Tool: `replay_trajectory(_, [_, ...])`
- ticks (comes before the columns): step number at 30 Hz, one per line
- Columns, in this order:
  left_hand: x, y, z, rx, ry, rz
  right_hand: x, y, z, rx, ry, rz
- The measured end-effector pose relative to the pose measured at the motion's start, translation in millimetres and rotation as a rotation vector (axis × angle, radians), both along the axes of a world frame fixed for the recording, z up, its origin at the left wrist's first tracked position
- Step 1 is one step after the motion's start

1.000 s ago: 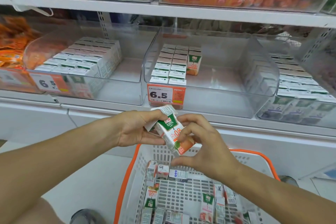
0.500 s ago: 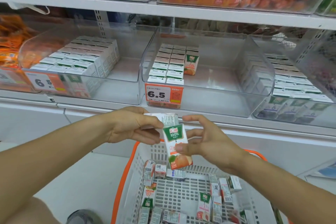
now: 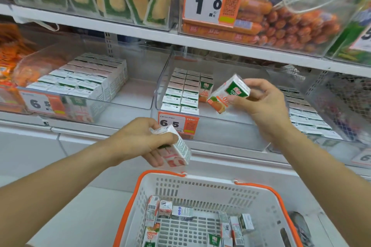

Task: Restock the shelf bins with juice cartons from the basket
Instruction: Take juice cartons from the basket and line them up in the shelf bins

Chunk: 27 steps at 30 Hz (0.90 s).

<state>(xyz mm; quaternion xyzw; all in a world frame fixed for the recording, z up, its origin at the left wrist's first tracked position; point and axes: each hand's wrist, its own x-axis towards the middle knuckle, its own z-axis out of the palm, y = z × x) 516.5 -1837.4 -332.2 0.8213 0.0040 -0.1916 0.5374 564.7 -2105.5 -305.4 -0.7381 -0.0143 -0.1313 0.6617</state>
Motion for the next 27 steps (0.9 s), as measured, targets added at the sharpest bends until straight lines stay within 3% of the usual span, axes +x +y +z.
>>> replay_trajectory(4, [5,-1,-2,0.019,-0.068,0.056,68,4,-3,-0.339,0.055,-0.098])
replay_trajectory(8, [12,-1,-10,0.093,-0.099,0.066,131,16,-25,-0.498,0.327,-0.078])
replay_trajectory(10, [15,1,-11,0.087,-0.083,0.074,150,23,-35,-0.540,0.364,-0.085])
replay_trajectory(16, [18,4,-15,0.015,-0.007,0.133,163,35,-52,-0.630,0.282,-0.191])
replay_trajectory(21, [18,7,-11,-0.050,0.026,0.158,119,35,-25,-0.654,0.126,-0.188])
replay_trajectory(23, [17,9,-8,-0.089,0.038,0.151,87,40,-7,-0.541,0.052,-0.033])
replay_trajectory(25, [14,11,-3,-0.152,0.063,0.143,46,49,8,-0.477,0.060,0.319])
replay_trajectory(27, [9,11,3,-0.213,0.075,0.123,8,58,13,-0.653,0.126,0.588])
